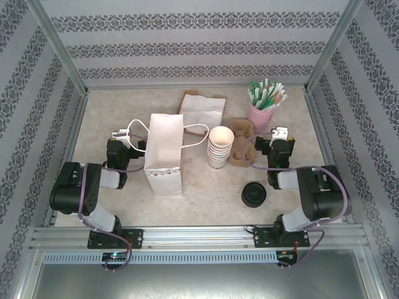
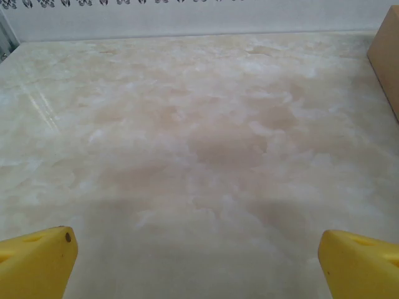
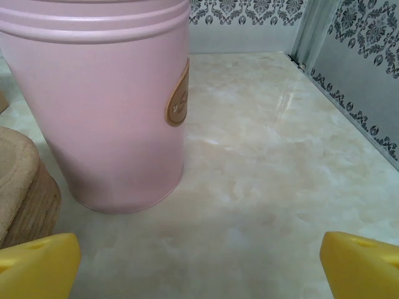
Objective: Pack the takeout coffee
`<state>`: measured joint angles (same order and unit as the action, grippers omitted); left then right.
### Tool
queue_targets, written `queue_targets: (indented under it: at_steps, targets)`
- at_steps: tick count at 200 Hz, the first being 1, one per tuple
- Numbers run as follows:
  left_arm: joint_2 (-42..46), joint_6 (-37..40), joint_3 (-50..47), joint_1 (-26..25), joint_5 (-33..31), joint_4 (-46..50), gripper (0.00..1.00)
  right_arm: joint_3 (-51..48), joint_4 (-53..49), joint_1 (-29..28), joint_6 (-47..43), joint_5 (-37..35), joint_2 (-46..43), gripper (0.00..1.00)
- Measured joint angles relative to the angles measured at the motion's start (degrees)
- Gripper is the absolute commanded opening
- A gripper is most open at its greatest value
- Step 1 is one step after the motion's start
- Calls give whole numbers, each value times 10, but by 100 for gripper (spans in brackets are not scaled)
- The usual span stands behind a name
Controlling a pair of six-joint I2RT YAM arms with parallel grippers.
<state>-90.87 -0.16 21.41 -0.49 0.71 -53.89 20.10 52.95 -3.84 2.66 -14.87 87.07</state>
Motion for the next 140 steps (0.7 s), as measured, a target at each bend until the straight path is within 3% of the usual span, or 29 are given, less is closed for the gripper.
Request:
queue_targets:
  at_steps: [140]
  targets:
    - [0, 0, 0, 0, 6, 0, 100, 0, 0, 0, 0, 0, 0, 98]
